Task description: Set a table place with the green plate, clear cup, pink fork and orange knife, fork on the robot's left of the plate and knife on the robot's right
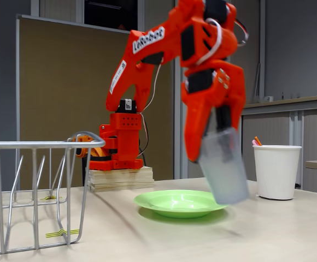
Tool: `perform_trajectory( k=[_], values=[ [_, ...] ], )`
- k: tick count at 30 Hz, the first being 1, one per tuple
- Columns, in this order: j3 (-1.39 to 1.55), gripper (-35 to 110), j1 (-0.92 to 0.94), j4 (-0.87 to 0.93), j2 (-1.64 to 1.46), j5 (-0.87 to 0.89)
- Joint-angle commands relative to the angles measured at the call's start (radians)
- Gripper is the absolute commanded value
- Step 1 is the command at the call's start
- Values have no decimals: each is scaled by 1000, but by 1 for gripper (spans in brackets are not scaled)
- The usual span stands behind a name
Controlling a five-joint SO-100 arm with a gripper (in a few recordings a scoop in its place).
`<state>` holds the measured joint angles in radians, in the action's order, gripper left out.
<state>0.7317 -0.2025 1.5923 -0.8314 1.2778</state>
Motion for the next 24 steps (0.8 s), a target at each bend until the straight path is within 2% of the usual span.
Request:
perform_trajectory(
  k=[1, 24],
  values=[
    [-118, 27, -21, 26, 40, 25],
    [-101, 29, 35, 78, 149, 98]
  ],
)
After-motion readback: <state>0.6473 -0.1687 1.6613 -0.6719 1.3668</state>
